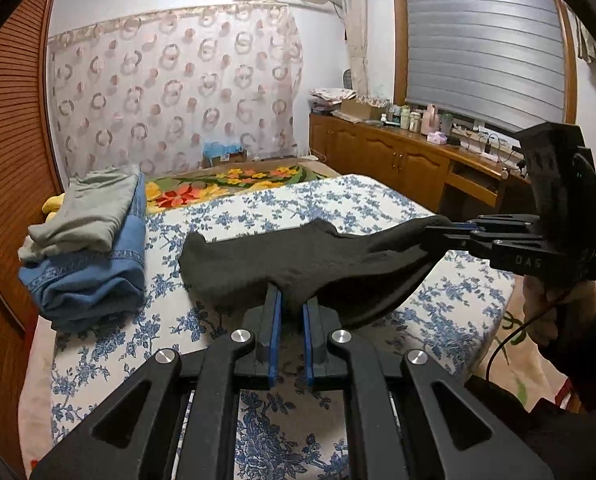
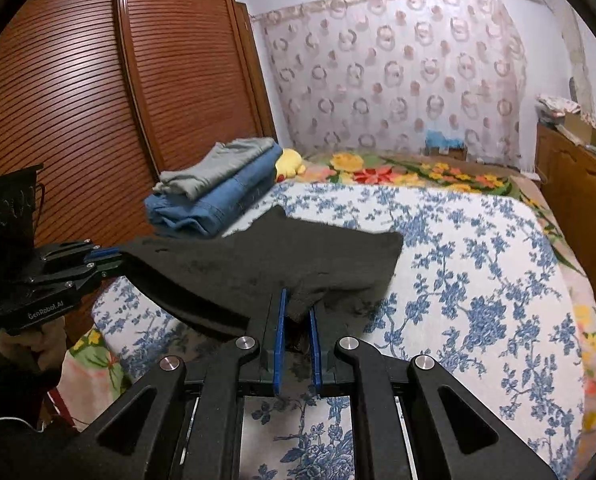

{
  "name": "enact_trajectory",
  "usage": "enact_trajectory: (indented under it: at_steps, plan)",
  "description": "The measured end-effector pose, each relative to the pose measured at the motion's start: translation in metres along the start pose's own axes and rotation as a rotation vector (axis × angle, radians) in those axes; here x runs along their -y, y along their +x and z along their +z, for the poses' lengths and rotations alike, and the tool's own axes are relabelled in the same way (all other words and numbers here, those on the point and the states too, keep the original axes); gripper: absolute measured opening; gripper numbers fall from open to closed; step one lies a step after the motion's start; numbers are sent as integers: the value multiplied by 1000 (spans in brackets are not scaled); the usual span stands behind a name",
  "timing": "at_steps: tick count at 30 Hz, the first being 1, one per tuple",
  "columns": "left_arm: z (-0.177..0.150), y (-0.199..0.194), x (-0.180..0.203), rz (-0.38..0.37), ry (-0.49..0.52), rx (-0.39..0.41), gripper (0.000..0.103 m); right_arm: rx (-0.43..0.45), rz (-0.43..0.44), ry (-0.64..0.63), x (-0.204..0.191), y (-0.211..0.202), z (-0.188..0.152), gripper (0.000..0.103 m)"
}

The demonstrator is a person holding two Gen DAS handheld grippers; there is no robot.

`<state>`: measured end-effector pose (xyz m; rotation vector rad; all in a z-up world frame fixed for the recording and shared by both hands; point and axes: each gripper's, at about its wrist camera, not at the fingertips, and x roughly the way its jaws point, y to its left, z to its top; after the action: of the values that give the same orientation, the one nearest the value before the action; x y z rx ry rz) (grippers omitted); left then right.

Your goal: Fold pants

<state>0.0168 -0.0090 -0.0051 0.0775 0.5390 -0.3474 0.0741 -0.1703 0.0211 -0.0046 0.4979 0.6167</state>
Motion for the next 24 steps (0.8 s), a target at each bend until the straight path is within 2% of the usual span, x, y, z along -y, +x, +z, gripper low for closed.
enact_trajectory:
  at_steps: [24]
  plan:
    - [18,-52,18,-36,25,129,10,128,3,-60,-27,-74,-3,10]
